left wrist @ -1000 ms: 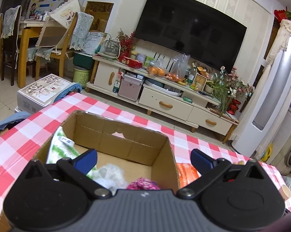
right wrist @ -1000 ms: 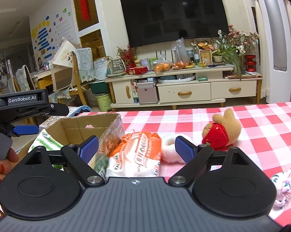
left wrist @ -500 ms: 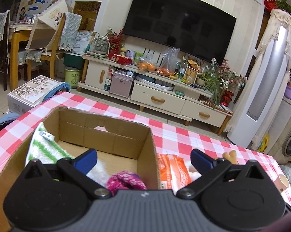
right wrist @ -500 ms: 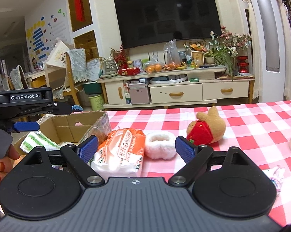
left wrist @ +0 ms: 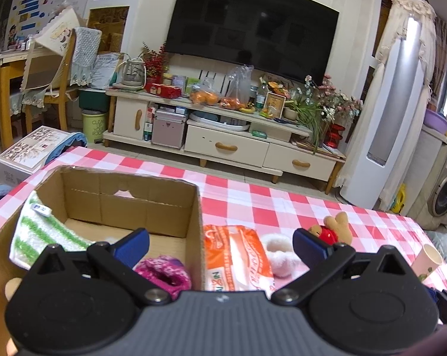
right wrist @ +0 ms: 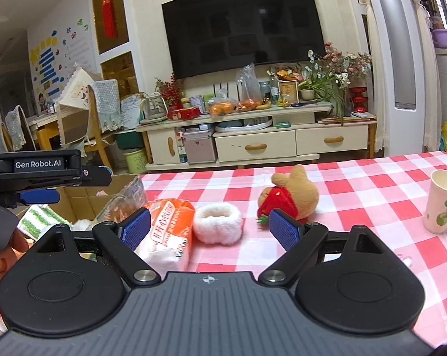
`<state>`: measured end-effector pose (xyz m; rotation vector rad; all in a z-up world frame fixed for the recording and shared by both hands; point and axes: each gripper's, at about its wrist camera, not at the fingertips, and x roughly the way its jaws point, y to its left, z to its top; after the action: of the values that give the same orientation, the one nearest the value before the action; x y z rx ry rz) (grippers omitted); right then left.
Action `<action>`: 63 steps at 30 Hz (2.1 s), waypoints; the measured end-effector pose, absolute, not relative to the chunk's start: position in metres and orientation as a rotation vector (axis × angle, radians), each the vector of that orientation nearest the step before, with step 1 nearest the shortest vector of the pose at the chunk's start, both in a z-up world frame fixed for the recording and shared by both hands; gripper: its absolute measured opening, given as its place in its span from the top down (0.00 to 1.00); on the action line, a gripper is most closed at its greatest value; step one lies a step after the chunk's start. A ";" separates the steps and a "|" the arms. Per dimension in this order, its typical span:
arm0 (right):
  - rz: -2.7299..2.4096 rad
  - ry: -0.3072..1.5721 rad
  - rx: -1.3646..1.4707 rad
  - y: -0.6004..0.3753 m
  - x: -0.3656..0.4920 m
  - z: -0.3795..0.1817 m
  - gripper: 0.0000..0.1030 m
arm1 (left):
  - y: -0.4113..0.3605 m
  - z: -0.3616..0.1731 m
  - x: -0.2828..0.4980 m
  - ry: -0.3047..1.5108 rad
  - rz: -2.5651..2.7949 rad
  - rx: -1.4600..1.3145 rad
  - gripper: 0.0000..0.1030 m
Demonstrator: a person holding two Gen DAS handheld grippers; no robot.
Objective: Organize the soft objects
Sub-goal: 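Withdraw both tools from the box toward the white scrunchie and plush bear, then grasp the pink towel with the left tool while the right tool grasps the white floral cloth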
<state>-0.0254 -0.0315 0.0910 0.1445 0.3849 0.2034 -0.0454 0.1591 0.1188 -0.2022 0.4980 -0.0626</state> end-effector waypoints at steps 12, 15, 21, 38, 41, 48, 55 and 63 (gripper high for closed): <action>0.133 0.383 0.180 -0.037 -0.031 0.087 0.00 | 0.127 0.114 -0.047 0.505 -0.114 -0.132 0.01; 0.112 0.380 0.189 -0.040 -0.034 0.086 0.00 | 0.118 0.113 -0.049 0.503 -0.133 -0.112 0.01; 0.067 0.371 0.217 -0.051 -0.040 0.085 0.00 | 0.100 0.110 -0.053 0.504 -0.173 -0.066 0.01; -0.077 0.374 0.264 -0.083 -0.069 0.078 0.00 | 0.050 0.093 -0.064 0.539 -0.318 0.057 0.01; -0.104 0.385 0.275 -0.090 -0.073 0.076 0.00 | 0.040 0.088 -0.068 0.551 -0.353 0.082 0.01; -0.131 0.443 0.289 -0.096 -0.082 0.066 0.00 | 0.017 0.075 -0.077 0.584 -0.446 0.142 0.01; -0.082 0.526 0.290 -0.094 -0.083 0.055 0.00 | -0.008 0.057 -0.080 0.626 -0.507 0.215 0.01; -0.019 0.604 0.276 -0.090 -0.074 0.047 0.00 | -0.021 0.040 -0.075 0.666 -0.506 0.264 0.01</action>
<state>-0.0738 -0.0900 0.0472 0.2763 0.6035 -0.0189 -0.0746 -0.0209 0.0405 0.2638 0.6657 -0.5065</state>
